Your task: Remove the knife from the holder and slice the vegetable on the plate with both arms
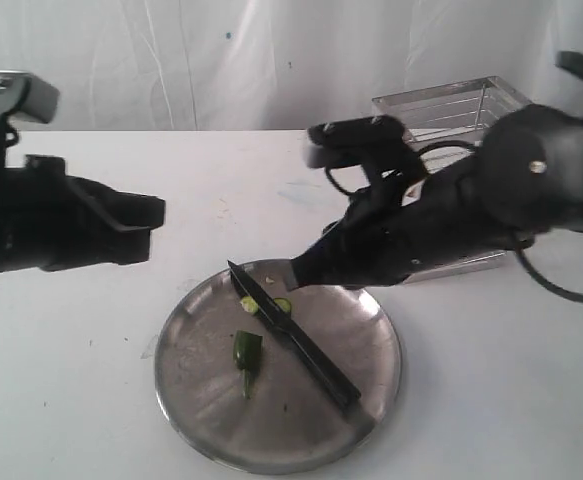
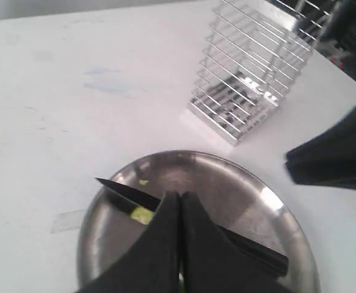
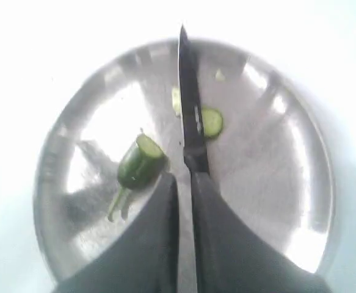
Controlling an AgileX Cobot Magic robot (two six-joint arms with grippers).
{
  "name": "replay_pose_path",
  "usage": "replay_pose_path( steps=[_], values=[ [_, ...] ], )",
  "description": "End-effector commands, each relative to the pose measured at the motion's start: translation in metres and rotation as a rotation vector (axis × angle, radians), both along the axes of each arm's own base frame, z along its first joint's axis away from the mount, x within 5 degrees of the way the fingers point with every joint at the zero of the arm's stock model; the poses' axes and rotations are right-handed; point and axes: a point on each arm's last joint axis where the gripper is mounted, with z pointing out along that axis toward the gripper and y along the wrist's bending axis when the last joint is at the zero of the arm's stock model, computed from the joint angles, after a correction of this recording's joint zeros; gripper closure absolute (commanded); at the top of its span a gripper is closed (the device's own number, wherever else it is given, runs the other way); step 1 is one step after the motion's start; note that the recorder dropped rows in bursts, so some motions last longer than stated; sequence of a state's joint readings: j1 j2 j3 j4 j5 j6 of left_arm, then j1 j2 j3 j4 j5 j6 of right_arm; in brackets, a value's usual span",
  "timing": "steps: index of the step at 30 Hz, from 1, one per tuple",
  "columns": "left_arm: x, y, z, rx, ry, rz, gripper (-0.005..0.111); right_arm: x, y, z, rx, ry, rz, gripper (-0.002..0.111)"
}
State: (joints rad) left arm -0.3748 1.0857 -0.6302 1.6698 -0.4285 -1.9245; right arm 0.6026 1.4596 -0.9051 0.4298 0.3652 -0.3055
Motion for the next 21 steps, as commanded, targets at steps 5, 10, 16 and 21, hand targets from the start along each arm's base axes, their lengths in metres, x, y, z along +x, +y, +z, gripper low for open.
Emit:
replay_pose_path(
  steps=[5,10,16,21],
  values=[
    [-0.057,0.039,-0.005,-0.031,-0.126,0.173,0.107,-0.085,-0.029,0.029,0.253,-0.304,-0.012,0.108],
    [-0.075,0.045,-0.009,-0.054,-0.167,0.165,0.107,-0.124,-0.047,0.016,0.354,-0.344,0.017,0.108],
    [-0.082,0.04,-0.008,-0.077,-0.178,0.088,0.107,-0.141,-0.064,0.008,0.394,-0.387,0.029,0.108],
    [-0.083,0.038,-0.008,-0.085,-0.176,0.061,0.107,-0.145,-0.067,0.008,0.394,-0.376,0.041,0.108]
  ],
)
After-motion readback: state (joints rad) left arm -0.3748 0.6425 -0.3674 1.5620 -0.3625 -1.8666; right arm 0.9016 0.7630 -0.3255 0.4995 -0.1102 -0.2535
